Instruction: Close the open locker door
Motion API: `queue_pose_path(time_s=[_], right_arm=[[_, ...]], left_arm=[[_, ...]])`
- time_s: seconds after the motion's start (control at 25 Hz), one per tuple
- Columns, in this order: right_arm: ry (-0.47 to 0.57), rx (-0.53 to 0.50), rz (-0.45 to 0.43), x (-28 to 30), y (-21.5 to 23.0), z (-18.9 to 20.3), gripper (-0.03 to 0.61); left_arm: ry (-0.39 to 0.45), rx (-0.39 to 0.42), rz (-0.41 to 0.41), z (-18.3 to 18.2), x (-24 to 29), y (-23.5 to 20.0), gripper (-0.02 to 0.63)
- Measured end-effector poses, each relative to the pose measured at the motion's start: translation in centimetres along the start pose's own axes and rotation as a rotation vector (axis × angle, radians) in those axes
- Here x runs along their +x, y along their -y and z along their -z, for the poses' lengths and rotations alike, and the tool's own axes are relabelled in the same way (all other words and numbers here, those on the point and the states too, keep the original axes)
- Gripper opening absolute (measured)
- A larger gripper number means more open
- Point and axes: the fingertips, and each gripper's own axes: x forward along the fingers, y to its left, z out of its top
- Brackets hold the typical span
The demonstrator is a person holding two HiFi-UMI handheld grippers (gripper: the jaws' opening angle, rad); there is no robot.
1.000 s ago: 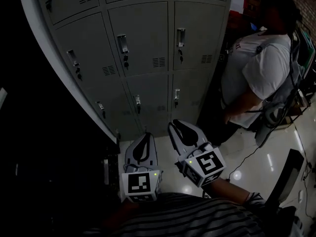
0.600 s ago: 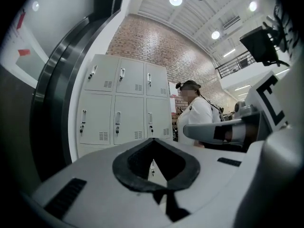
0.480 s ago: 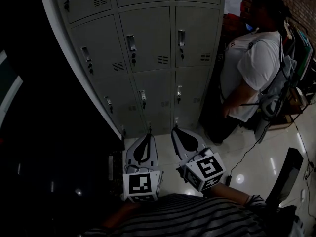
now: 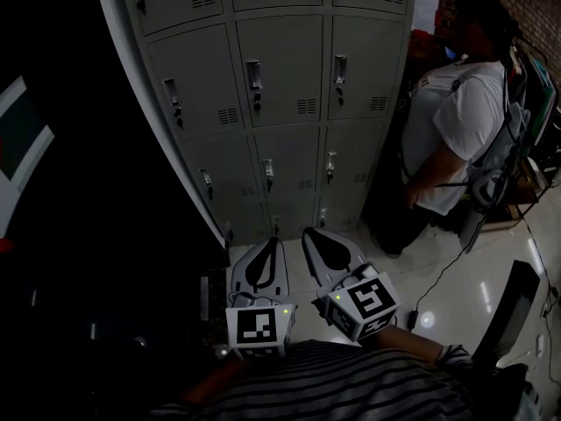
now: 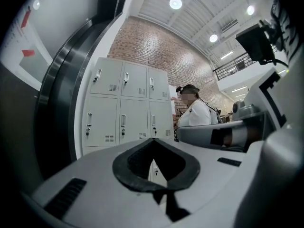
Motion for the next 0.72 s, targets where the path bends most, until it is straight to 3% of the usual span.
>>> queue_pose_path(time_s=[0.72], right_arm=[[-0.016, -0.015, 0.032, 1.8, -0.7, 0.6, 0.000]], left_arm=[[-0.004, -0.003, 0.026, 0.6, 0.4, -2.1, 0.005]])
